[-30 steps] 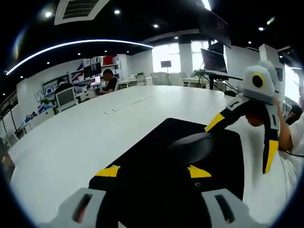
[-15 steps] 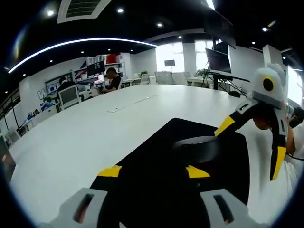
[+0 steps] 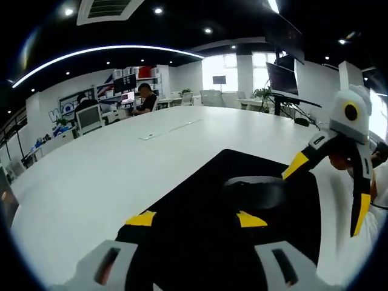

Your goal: Arrange the mouse and mouse pad neatly on the desk surface

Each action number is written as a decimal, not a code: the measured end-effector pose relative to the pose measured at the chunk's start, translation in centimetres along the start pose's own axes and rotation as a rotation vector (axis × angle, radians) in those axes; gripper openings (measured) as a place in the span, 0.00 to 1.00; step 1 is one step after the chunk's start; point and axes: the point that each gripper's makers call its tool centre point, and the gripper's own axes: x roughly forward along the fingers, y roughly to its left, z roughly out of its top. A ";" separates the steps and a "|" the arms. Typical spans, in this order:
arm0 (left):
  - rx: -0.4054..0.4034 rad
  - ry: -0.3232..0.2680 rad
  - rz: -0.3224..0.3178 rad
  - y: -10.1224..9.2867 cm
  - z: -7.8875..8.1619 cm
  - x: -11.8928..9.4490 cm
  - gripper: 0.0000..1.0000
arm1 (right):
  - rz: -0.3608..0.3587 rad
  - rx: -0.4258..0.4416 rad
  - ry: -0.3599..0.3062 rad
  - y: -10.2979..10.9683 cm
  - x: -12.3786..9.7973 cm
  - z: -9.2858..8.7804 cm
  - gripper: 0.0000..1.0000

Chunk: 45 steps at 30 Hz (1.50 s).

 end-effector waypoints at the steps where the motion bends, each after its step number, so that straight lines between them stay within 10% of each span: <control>1: 0.000 0.000 0.000 0.0 0.0 0.0 0.49 | 0.000 0.000 0.000 0.0 0.0 0.0 0.76; 29: -0.007 0.016 0.006 0.2 -0.2 -0.1 0.49 | 0.001 0.003 0.005 0.0 -0.2 0.2 0.73; 45: 0.009 -0.057 0.106 0.1 4.3 -6.9 0.52 | -0.145 -0.030 -0.158 -2.4 -7.7 5.2 0.73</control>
